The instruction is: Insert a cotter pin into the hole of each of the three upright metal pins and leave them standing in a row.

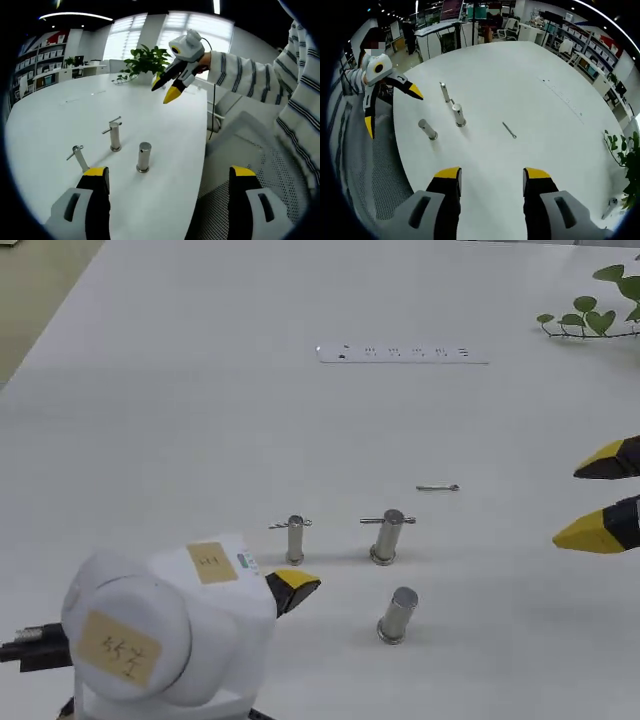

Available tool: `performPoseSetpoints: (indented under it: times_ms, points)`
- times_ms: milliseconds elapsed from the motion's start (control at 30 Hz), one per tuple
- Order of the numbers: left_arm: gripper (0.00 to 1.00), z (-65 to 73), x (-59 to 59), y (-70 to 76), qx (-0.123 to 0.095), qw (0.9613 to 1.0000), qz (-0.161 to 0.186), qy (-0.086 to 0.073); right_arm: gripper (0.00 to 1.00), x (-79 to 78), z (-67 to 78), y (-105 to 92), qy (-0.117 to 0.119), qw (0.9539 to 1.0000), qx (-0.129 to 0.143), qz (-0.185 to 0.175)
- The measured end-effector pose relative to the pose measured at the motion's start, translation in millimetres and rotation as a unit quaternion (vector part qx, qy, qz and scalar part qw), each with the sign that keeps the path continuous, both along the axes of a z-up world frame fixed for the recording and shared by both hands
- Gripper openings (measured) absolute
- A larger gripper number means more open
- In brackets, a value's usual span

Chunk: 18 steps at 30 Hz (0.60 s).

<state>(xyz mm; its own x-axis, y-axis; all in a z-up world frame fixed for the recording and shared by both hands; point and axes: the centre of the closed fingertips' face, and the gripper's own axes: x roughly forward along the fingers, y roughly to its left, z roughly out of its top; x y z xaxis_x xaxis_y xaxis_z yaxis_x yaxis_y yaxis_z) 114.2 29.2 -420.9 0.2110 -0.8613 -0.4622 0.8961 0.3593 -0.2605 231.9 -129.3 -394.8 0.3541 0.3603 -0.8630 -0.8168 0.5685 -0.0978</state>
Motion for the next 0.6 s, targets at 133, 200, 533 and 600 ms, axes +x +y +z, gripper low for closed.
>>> performPoseSetpoints:
  times_ms: [133,200,533,600]
  points:
    - [0.99,-2.6,-0.4,3.9,0.006,1.0000,0.005,0.006,0.41,13.7,2.0,8.0,-0.003,0.9990,-0.021,0.038]
    - [0.99,-4.3,1.3,6.5,0.011,0.9999,0.012,0.003,0.41,20.1,2.0,13.1,-0.004,0.9985,-0.024,0.048]
    - [0.99,-4.5,-0.9,12.0,0.004,0.9996,0.023,0.015,0.36,43.9,-17.6,28.9,0.017,0.9937,-0.040,0.103]
    - [0.99,-4.6,-1.3,13.1,0.004,0.9996,0.024,0.015,0.35,45.4,-21.0,32.2,0.023,0.9916,-0.048,0.118]
